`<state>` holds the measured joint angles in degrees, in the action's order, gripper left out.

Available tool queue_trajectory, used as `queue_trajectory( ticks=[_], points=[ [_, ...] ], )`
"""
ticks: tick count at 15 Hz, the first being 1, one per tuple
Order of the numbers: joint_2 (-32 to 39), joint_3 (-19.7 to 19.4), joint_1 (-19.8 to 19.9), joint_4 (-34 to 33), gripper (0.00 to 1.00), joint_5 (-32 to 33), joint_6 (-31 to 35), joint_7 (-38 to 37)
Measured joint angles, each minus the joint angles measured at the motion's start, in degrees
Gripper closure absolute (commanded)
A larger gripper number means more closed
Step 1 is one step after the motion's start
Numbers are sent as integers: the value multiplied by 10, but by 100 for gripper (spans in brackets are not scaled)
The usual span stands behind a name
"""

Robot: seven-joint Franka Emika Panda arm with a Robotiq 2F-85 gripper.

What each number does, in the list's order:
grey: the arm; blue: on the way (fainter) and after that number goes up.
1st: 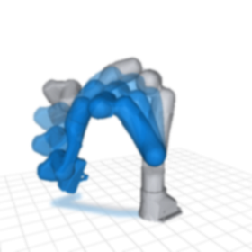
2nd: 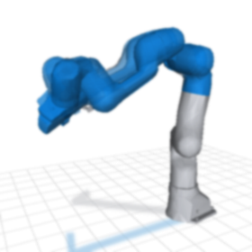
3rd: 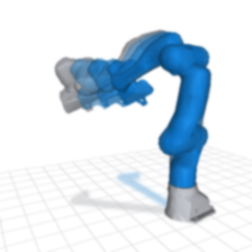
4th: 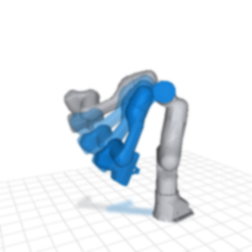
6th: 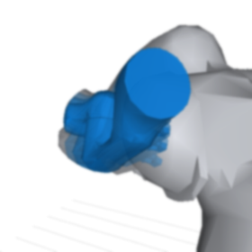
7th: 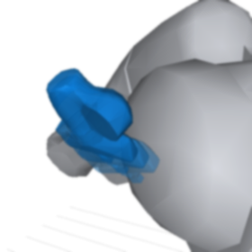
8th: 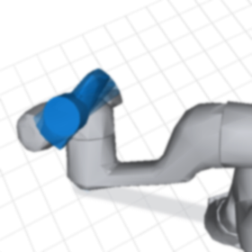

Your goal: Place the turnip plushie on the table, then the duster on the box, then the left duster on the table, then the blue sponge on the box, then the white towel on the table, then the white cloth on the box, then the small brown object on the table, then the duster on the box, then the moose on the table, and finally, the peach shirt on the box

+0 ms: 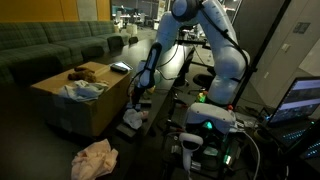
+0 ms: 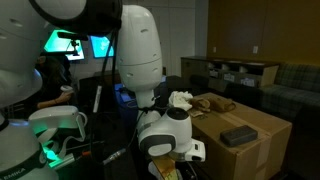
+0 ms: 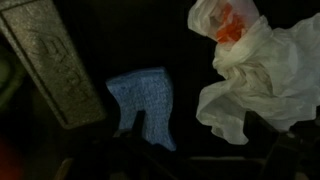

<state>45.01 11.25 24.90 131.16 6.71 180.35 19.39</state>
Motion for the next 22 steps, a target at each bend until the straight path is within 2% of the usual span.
queue_trajectory(
  ticks=[9, 22],
  points=[
    [54, 0, 24, -53, 0, 40, 15, 2],
    [121, 0, 48, -123, 0, 42, 14, 4]
  ],
)
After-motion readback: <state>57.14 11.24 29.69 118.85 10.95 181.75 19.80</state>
